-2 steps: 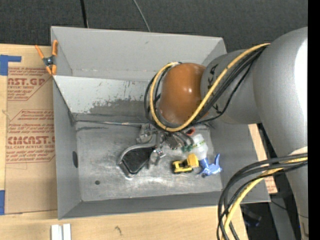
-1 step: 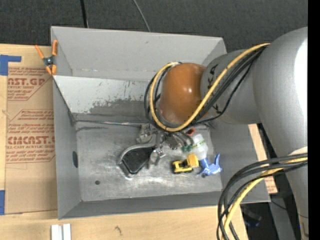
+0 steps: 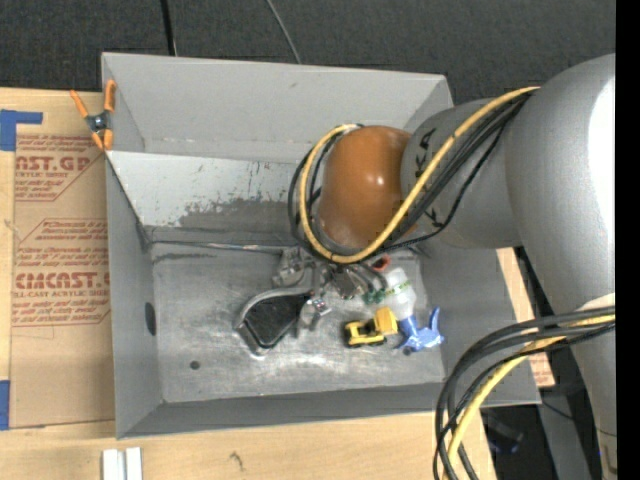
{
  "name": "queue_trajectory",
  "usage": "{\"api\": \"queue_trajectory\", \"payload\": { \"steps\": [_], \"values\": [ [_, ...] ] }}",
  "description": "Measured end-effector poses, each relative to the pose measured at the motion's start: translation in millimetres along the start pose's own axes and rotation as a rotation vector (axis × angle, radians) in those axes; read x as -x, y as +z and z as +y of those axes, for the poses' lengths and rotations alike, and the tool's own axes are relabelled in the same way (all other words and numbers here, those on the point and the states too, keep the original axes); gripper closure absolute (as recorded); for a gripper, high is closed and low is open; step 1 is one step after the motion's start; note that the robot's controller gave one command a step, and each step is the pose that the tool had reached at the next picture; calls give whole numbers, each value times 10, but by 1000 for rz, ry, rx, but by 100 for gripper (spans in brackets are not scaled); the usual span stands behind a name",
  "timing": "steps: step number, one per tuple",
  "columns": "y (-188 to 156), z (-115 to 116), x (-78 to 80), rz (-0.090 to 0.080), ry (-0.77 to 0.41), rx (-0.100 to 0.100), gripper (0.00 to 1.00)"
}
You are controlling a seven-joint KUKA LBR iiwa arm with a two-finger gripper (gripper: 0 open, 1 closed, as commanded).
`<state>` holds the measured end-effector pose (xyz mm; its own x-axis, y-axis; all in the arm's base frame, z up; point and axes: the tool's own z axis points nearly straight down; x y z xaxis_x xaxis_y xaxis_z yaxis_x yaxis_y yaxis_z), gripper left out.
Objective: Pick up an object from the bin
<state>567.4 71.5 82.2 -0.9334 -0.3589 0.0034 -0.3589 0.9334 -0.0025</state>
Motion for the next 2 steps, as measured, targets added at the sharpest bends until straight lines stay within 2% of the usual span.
{"api": "queue_trajectory", "payload": {
  "steps": [2],
  "values": [
    [0, 0, 0, 0, 0, 0, 100]
  ]
}}
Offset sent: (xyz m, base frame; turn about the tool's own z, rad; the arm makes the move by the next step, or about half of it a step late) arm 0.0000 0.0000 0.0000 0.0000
